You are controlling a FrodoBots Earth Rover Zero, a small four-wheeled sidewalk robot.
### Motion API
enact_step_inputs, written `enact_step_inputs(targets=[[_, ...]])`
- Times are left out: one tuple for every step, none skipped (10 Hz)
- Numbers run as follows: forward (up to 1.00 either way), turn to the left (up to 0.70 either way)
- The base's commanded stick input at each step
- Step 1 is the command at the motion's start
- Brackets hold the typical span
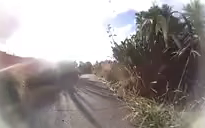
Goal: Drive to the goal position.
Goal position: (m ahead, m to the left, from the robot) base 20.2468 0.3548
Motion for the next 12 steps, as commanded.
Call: enact_step_inputs(targets=[[0.50, 0.03], [0.50, 0.03], [0.50, 0.03], [0.50, 0.03], [0.50, 0.03], [0.50, 0.03], [0.50, 0.03], [0.50, 0.03], [0.50, 0.03], [0.50, 0.03], [0.50, 0.03], [0.50, 0.03]])
